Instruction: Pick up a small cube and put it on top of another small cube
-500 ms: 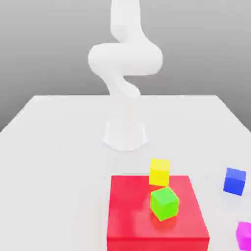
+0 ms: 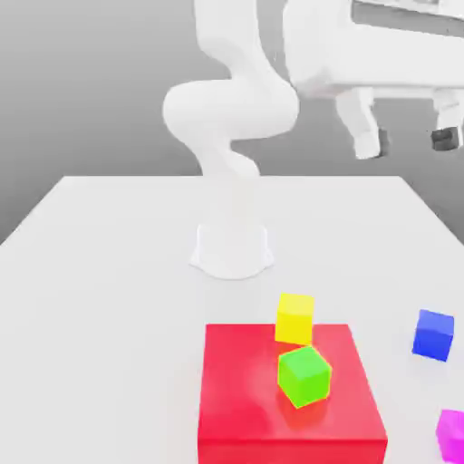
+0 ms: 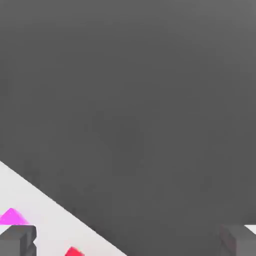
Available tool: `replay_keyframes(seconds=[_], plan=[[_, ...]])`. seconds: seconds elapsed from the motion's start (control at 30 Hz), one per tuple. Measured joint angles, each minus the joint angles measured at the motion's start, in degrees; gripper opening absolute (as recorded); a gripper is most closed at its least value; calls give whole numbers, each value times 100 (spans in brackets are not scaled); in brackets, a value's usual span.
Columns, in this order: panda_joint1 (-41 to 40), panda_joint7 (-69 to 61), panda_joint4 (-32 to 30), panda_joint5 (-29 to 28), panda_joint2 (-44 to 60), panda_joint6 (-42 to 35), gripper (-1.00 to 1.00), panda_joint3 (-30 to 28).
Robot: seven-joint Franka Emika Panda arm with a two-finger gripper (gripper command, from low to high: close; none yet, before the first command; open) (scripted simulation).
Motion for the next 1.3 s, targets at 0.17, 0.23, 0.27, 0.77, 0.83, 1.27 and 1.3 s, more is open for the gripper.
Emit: replay_keyframes(seconds=[0.17, 0.23, 0.27, 0.77, 0.83, 1.27, 1.3], plan=[[406, -687, 88, -69, 1036, 271, 0, 199], [505, -926, 123, -149, 1450, 380, 0, 256], [545, -1036, 140, -203, 1657, 435, 0, 290], [1101, -1613, 471, -1058, 4113, 1463, -100, 371], [1100, -1614, 471, -1057, 4113, 1455, -100, 372], [1339, -2314, -1029, -833, 2074, 897, -100, 1143], [1390, -2433, -1236, -788, 1873, 905, -100, 1249]])
